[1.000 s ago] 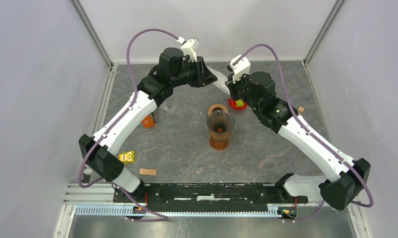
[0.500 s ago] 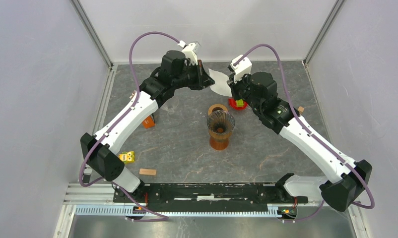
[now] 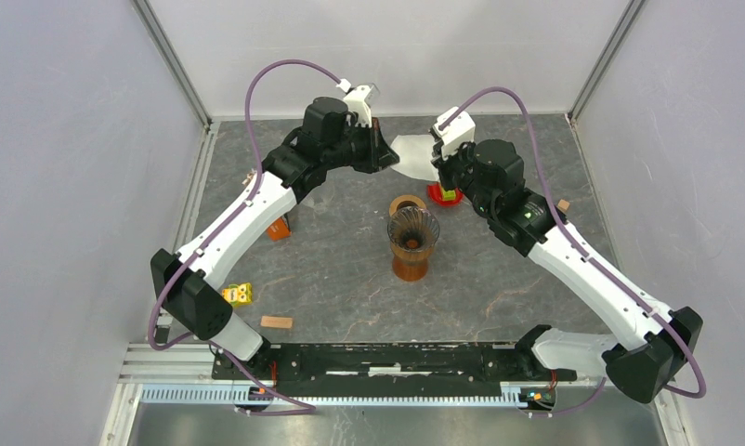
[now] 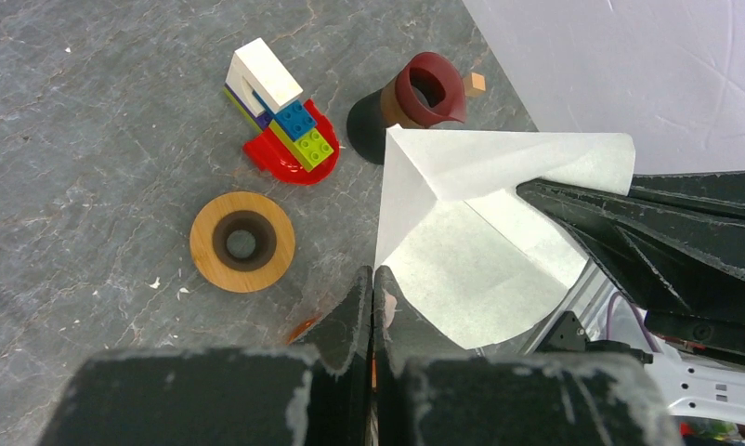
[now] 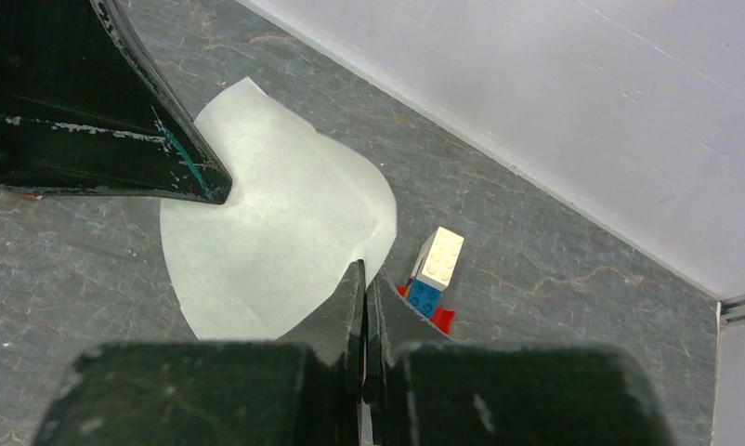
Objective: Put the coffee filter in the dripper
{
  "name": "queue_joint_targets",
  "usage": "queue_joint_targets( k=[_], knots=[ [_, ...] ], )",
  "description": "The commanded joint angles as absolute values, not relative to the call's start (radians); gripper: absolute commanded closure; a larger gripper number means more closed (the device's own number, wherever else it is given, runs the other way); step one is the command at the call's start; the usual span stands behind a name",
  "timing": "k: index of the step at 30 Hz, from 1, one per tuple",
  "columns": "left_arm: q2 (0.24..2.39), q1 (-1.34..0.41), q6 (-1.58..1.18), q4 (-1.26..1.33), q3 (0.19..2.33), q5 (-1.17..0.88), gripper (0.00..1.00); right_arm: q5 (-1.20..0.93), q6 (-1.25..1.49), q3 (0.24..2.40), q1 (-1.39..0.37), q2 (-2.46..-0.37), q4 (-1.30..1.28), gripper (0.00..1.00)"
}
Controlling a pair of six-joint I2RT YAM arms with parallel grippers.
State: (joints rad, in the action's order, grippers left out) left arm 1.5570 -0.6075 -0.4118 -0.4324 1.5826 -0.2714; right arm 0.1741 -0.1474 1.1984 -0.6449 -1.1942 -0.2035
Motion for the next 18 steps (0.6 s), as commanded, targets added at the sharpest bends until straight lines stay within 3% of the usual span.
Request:
queue_joint_targets(
  k=[1, 10, 13, 16, 18],
  knots=[
    [1.521, -0.615, -0.331, -0.436, 1.588, -0.294, 0.98, 0.151, -0.169, 1.173, -0.643, -1.165, -0.183, 0.91],
    [1.530, -0.617, -0.334, -0.515, 1.637, -0.312, 0.98, 0.004, -0.256, 1.161, -0.643, -1.117, -0.211, 0.58],
    [1.539, -0.618, -0.342, -0.553, 1.660, -0.310, 0.98, -0.072, -0.304, 1.194, -0.643, -1.116, -0.263, 0.51],
    [1.544, -0.618, -0.344, -0.580, 1.682, -0.305, 0.98, -0.144, -0.373, 1.240, -0.642, -1.115, -0.340, 0.32],
    [1.545, -0.618, -0.363, -0.601, 1.698, -0.301, 0.98, -0.193, -0.438, 1.279, -0.643, -1.107, -0.403, 0.25]
  ],
)
